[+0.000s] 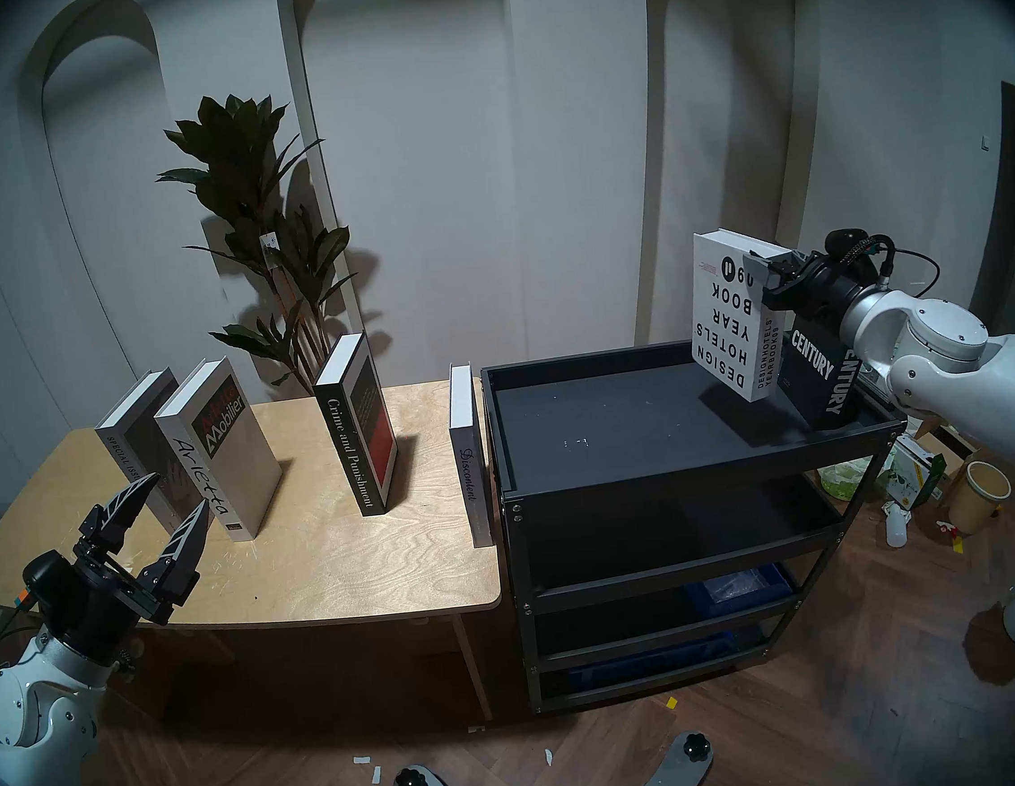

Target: Move the books from the display table onto the shelf, standing them upright with spines facing out and tallest at one end

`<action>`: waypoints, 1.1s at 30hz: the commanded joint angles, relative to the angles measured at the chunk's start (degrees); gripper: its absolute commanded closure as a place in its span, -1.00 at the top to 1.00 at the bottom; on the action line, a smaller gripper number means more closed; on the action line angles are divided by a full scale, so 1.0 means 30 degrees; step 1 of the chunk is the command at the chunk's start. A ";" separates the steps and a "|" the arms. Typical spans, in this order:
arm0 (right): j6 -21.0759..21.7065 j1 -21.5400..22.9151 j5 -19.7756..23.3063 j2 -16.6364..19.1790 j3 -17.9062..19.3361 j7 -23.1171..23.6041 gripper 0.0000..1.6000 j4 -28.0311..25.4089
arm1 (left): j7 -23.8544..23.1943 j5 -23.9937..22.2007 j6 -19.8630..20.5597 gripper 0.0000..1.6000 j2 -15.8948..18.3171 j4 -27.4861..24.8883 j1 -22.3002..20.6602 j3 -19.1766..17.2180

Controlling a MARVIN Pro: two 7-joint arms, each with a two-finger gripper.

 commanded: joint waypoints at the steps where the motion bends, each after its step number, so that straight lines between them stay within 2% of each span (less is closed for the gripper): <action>1: -0.1475 -0.0962 0.1500 0.0967 0.0513 0.0707 -1.00 -0.0247 | -0.0405 -0.0162 -0.0632 1.00 -0.0094 0.0107 -0.0411 -0.0018; 9: -0.2830 -0.1801 0.2355 0.1300 0.0865 0.1657 -1.00 0.0370 | -0.0976 -0.0341 -0.1035 1.00 -0.0230 0.0391 -0.0740 0.0146; 18: -0.3716 -0.2083 0.1931 0.1473 0.1587 0.2288 -1.00 0.1622 | -0.1408 -0.0478 -0.1224 1.00 -0.0319 0.0605 -0.0989 0.0255; 33: -0.4440 -0.3786 0.1516 0.1642 0.2304 0.3404 -1.00 0.3210 | -0.2102 -0.0766 -0.1493 1.00 -0.0370 0.0957 -0.1368 0.0423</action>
